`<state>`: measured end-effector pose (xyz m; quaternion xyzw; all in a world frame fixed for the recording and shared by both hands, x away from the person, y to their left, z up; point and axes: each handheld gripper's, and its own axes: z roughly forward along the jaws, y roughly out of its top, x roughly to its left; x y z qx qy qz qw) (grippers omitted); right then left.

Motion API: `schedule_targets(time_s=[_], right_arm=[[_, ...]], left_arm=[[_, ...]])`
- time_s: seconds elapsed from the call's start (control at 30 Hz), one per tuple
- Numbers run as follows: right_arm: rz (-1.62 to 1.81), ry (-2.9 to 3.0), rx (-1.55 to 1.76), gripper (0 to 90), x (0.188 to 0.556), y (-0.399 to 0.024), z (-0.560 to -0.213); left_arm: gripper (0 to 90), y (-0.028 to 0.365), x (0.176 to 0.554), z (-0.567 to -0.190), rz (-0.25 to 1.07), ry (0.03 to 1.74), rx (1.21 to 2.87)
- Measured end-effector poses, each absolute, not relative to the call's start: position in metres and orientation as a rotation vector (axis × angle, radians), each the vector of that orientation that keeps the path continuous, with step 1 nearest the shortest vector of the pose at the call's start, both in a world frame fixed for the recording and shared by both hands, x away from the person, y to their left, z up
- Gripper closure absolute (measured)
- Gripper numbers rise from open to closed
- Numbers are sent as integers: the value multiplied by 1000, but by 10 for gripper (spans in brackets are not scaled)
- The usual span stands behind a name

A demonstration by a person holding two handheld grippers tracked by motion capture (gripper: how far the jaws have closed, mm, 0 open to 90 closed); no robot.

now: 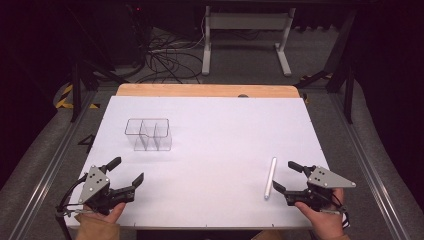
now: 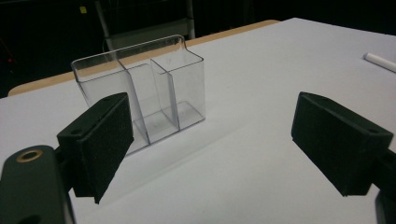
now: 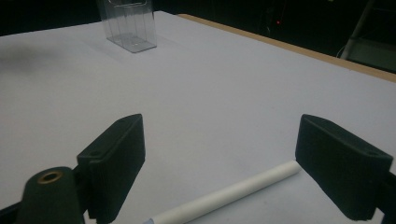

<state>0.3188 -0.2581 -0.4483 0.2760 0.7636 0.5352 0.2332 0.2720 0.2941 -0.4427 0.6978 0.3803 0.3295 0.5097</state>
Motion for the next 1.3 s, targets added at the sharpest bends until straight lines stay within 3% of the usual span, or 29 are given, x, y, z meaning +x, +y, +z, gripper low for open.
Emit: schedule_targets(time_s=[1.3], right_arm=[[1479, 2093, 755, 175, 319, -260, -450]], left_arm=[[164, 286, 285, -422, 777, 893, 1731]])
